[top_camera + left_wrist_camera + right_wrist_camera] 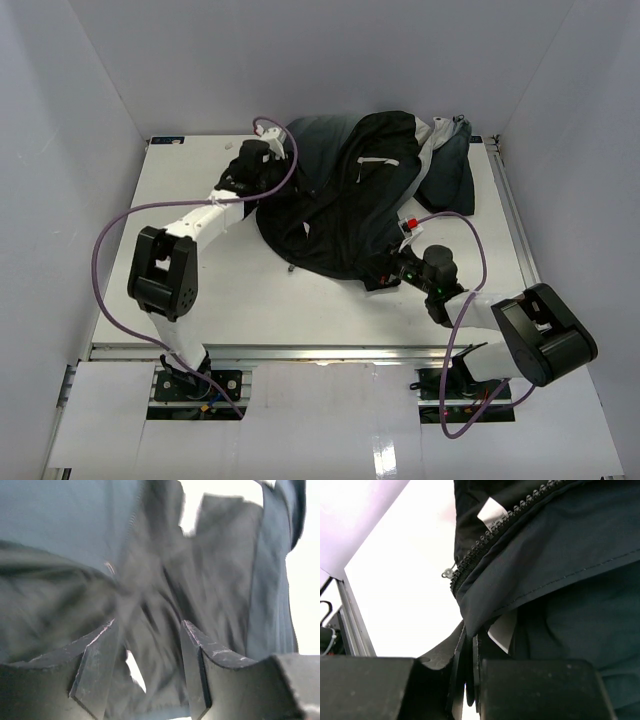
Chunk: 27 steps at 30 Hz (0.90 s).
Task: Zip up the jacket
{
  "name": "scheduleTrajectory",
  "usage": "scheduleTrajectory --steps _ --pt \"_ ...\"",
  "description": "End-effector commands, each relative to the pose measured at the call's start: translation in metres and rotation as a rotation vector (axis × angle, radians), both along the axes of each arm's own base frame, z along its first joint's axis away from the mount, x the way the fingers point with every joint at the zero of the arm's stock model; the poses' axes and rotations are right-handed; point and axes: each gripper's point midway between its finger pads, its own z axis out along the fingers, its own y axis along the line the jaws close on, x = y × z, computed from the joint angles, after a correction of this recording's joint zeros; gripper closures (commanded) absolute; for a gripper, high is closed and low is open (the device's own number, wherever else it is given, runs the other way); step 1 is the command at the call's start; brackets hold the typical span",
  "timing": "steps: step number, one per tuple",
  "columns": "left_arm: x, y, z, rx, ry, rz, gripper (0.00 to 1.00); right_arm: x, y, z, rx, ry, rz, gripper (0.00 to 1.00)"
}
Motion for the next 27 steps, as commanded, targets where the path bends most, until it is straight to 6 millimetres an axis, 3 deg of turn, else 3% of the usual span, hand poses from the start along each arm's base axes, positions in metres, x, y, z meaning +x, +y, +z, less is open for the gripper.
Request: scheduleTrajectory --steps 1,5,14,22,27 --pt "0.038 0.0 -0.012 -0.034 0.068 0.082 0.37 0.005 -0.007 0.004 -0.028 -0.063 -0.031 0.92" --pt "0.05 -0.014 -0.033 -0.15 0.146 0.134 0.37 0.004 -0.003 0.009 -0.017 -0.078 -0.005 0.92" --pt "0.071 -0.009 -0.093 -0.193 0.237 0.301 0.36 0.006 -0.001 0.003 -0.051 -0.085 0.016 0.92" --pt "0.091 -0.022 -0.089 -0.29 0.15 0.276 0.37 0.007 0.0 0.003 -0.06 -0.096 0.022 0.92" --pt "0.099 -0.033 -0.103 -0.33 0.185 0.257 0.42 0.008 0.0 0.0 -0.067 -0.087 0.021 0.92"
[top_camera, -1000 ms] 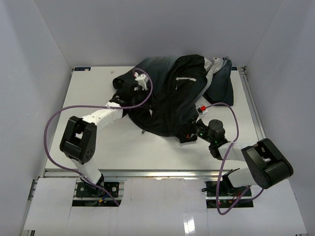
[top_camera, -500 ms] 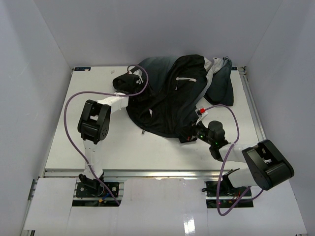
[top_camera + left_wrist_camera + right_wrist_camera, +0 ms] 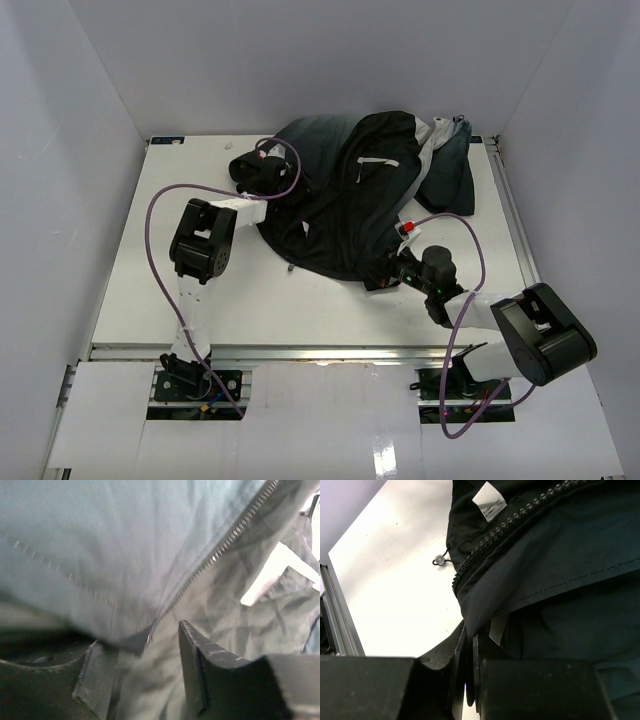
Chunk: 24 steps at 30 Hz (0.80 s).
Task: Zip up the jacket
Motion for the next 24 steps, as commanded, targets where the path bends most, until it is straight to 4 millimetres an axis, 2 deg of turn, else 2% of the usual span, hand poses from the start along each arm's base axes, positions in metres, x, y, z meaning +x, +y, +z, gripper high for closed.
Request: scheduleTrajectory --steps 1,4,6,9,13,19,21,22,23,24 --pt "0.014 -0.011 0.003 -0.063 -0.019 -0.003 0.43 0.011 0.003 0.013 0.005 -0.059 0.003 0.92" --pt "0.013 -0.013 -0.001 -0.075 -0.021 -0.012 0.57 0.011 0.004 0.012 0.0 -0.057 0.002 0.92" --pt "0.01 -0.015 0.005 -0.094 -0.037 -0.028 0.77 0.013 0.003 0.01 -0.008 -0.053 -0.003 0.92" --pt "0.001 -0.016 0.018 -0.107 -0.065 -0.058 0.84 0.015 0.003 0.008 -0.015 -0.045 -0.012 0.92" --pt "-0.009 -0.012 0.046 -0.089 -0.093 -0.079 1.0 0.019 0.004 0.007 -0.012 -0.031 -0.016 0.92" --pt "-0.038 -0.005 0.067 -0.088 -0.096 -0.107 1.0 0.019 0.007 0.006 -0.001 -0.011 -0.012 0.92" --pt "-0.044 -0.004 0.074 -0.094 -0.107 -0.117 0.91 0.019 0.006 0.004 -0.002 -0.004 -0.013 0.92" --pt "-0.048 -0.006 0.079 -0.101 -0.116 -0.132 0.82 0.018 0.006 0.004 -0.003 0.0 -0.01 0.92" --pt "-0.052 -0.007 0.083 -0.108 -0.125 -0.15 0.79 0.017 0.007 0.003 -0.003 0.005 -0.008 0.92" --pt "-0.054 -0.007 0.086 -0.111 -0.127 -0.157 0.85 0.016 0.006 0.003 -0.001 0.01 -0.008 0.92"
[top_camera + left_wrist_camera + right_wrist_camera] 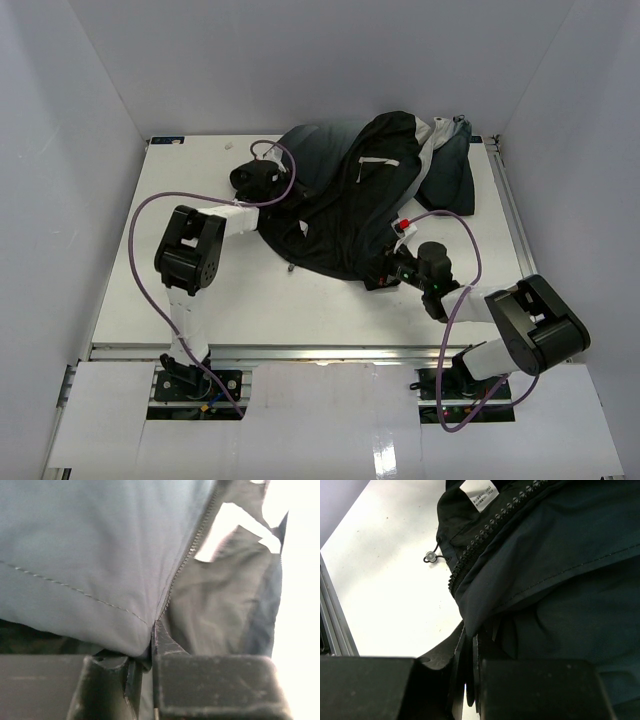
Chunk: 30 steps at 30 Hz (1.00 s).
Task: Zip up the jacket
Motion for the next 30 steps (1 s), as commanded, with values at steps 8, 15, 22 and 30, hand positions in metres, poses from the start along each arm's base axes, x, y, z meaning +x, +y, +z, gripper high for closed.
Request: scheduleTrajectory --steps 8,15,22,30 --pt "-0.055 -0.006 0.067 -0.126 -0.086 -0.129 1.0 0.008 0.004 0.012 0.033 -0.005 -0.009 0.92" --pt "-0.142 -0.003 0.034 -0.184 -0.026 -0.207 1.0 0.001 -0.001 0.005 0.03 0.021 -0.022 0.92" --pt "-0.195 -0.002 0.019 0.034 -0.04 -0.248 0.78 -0.001 -0.009 -0.005 -0.005 0.035 -0.057 0.92" --pt "-0.223 0.012 0.024 0.234 -0.017 -0.262 0.4 -0.004 -0.015 -0.007 -0.019 0.025 -0.073 0.92"
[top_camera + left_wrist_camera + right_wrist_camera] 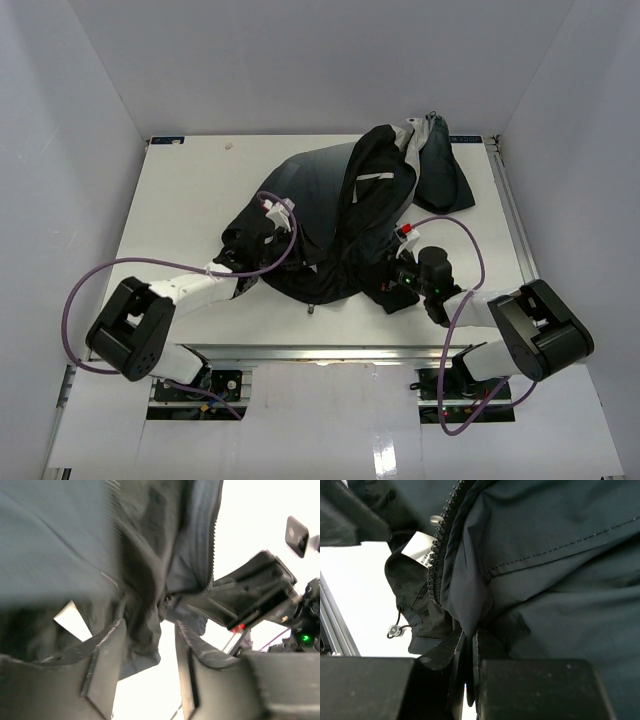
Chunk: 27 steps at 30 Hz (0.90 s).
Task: Zip up the jacket
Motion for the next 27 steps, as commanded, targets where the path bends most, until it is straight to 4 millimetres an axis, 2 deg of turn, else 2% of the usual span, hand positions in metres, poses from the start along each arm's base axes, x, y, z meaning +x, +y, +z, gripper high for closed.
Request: scheduleTrajectory --steps 1,2,3,5,7,8,9,12,14,15,17,18,19,27 --pt "-0.01 0.022 -0.004 0.193 0.015 0.012 0.39 0.007 -0.003 0.01 0.002 -0.06 -0.022 0.92" --pt "-0.015 0.024 -0.004 0.228 0.031 -0.005 0.38 0.007 -0.003 0.011 0.003 -0.06 -0.019 0.92" --pt "-0.011 0.022 0.003 0.241 0.008 -0.017 0.39 0.006 -0.003 0.01 0.002 -0.058 -0.018 0.92" --pt "-0.007 0.022 0.003 0.284 0.007 -0.026 0.38 0.006 -0.002 0.011 0.005 -0.057 -0.014 0.92" --pt "0.01 0.02 0.016 0.346 -0.03 -0.033 0.37 0.003 -0.002 0.01 0.008 -0.058 -0.009 0.92" --pt "0.019 0.018 0.018 0.381 -0.038 -0.039 0.37 0.002 -0.003 0.01 0.009 -0.057 -0.007 0.92" --pt "0.027 0.015 0.012 0.418 -0.025 -0.048 0.36 0.001 -0.003 0.009 0.006 -0.057 -0.008 0.92" --pt "0.054 0.0 0.03 0.463 -0.051 -0.074 0.34 -0.001 -0.004 0.007 0.002 -0.06 -0.007 0.92" --pt "0.067 -0.007 0.029 0.504 -0.058 -0.103 0.33 -0.002 -0.004 0.008 0.006 -0.061 0.0 0.92" --pt "0.068 -0.009 0.011 0.547 -0.012 -0.132 0.32 -0.002 -0.003 0.009 0.008 -0.063 0.005 0.92" --pt "0.076 -0.014 0.007 0.595 -0.004 -0.17 0.3 -0.004 -0.003 0.009 0.006 -0.066 0.009 0.92" --pt "0.079 -0.014 -0.004 0.629 0.013 -0.174 0.29 -0.004 -0.004 0.009 0.003 -0.069 0.009 0.92" --pt "0.078 -0.01 -0.018 0.671 0.046 -0.175 0.28 -0.004 -0.004 0.009 0.001 -0.075 0.007 0.92" --pt "0.072 0.0 -0.075 0.758 0.145 -0.196 0.29 -0.008 -0.007 0.012 0.0 -0.092 0.01 0.92"
